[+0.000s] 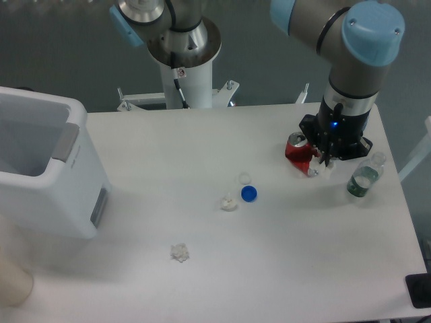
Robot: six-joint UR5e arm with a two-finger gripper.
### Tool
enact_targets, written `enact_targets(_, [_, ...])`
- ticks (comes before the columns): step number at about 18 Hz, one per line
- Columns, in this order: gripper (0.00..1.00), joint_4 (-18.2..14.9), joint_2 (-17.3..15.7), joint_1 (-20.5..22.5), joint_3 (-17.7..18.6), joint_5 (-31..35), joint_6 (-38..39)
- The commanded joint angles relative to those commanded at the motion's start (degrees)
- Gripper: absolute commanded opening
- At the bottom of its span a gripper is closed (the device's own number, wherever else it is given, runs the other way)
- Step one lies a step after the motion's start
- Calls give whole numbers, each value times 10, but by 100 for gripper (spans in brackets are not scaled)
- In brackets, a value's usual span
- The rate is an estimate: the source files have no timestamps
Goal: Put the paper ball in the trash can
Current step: 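Grasp the small white paper ball beside the red can and lift it, then carry the held paper ball across the table over the white trash bin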
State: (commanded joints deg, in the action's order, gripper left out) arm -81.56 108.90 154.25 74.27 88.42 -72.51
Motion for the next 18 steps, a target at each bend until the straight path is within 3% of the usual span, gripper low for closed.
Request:
enact_targets(8, [0,0,-20,-3,-4,-6,4])
enact_targets(12, [0,-2,-70,-17,23,-46,7])
enact_targets(15, [0,-1,-121,-35,62,-80,11])
enact_targets(18, [0,-1,-155,-66,70,-102,69])
